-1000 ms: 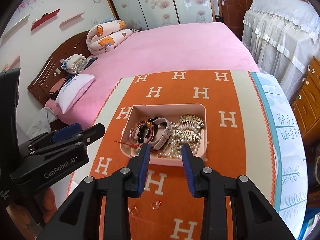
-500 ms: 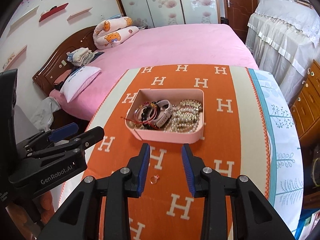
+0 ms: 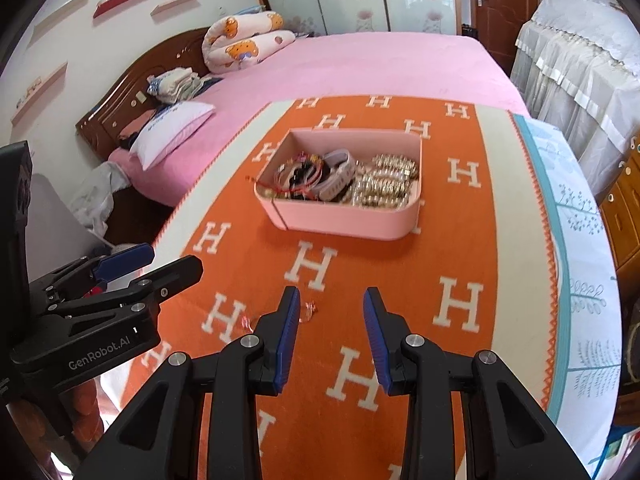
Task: Organize jewelry
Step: 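Move the left gripper to the pink-charm ring while the right approaches the small ring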
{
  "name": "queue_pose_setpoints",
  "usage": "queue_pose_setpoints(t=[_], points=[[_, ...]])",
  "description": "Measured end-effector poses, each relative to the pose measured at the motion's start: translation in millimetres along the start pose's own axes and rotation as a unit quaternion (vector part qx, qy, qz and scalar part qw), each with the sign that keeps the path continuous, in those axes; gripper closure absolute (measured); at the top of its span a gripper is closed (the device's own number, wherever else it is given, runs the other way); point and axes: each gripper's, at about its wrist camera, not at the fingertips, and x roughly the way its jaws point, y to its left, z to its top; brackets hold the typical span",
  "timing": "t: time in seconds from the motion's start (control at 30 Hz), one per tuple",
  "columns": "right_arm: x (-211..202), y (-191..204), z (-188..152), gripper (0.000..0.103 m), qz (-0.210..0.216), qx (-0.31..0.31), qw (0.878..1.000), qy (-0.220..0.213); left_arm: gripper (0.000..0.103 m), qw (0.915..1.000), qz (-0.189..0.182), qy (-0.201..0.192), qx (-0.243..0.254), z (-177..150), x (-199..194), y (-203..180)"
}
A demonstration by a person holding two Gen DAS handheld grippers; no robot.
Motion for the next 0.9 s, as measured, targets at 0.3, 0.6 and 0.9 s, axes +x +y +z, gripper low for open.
queue_pose_setpoints(t=[0.3, 0.6, 0.9], points=[[37, -1, -32, 0.07, -0.001, -0.022, 0.999, 0.038, 0.04, 0.999, -0.015, 0.042, -0.007, -46, 37, -3], [53, -5, -52, 0.07, 0.0, -0.021, 0.999, 0.049, 0.04, 0.9985, -0.013, 0.053, -0.011, -52, 66, -10], [59, -12, -59, 0.07, 0.002, -0.01, 0.999, 0.049, 0.042, 0.9954, -0.04, 0.048, 0.073, -41, 79, -14]])
